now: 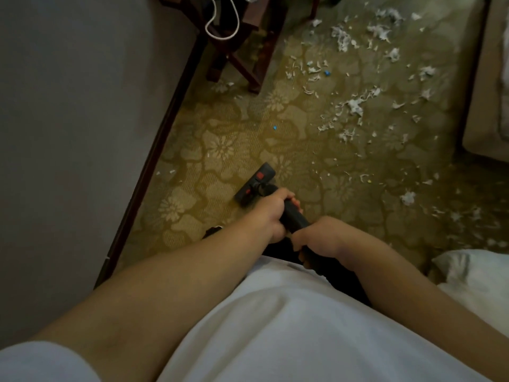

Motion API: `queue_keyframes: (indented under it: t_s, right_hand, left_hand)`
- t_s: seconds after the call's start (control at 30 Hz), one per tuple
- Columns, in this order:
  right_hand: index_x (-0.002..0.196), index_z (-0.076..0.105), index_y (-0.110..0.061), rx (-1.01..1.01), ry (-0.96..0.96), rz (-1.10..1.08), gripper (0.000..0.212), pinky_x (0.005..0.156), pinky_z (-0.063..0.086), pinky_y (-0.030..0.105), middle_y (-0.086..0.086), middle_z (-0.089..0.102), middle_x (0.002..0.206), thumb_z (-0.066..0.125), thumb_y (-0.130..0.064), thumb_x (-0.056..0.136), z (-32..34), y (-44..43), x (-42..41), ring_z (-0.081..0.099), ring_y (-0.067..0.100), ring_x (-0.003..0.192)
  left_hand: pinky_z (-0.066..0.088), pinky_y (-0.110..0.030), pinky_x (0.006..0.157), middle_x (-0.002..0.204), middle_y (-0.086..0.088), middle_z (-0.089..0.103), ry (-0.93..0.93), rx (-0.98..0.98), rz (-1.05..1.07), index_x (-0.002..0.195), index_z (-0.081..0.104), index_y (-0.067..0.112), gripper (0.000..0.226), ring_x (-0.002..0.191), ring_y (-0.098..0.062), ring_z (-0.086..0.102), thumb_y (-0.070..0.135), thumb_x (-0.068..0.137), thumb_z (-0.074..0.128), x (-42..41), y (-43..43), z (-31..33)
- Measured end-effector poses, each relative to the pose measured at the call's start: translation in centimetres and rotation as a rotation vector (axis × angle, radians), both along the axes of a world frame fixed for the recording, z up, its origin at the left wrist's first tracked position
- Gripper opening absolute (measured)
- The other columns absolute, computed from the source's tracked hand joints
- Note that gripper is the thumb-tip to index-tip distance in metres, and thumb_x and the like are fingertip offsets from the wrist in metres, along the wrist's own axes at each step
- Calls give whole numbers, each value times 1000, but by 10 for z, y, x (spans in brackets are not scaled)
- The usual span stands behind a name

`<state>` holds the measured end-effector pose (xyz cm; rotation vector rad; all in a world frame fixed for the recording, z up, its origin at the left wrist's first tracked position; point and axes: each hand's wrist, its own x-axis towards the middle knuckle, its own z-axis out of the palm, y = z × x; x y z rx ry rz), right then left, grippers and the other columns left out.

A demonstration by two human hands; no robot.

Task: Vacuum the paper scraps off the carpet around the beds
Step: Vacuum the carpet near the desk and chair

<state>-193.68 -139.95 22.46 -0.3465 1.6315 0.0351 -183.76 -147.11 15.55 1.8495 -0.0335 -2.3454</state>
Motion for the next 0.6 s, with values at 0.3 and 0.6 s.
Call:
queue_keyframes:
  t_s: [0.3,0.6]
  right_hand:
    - [96,72,5,-7,-5,68,19,51,53,30,12,71,65,72,-11,86,-5,-25,50,64,21,47]
    - [92,74,1,-83,-3,134,17,76,63,44,16,77,79,74,-14,83,-22,-119,177,71,30,71]
  left_hand:
    - [50,-33,63,57,-4,51,-6,12,104,74,52,9,23,57,-15,49,8,96,58,58,-19,-4]
    - [49,-32,54,54,-4,53,-65,-49,197,70,52,10,24,53,-17,52,9,93,59,192,-105,-23]
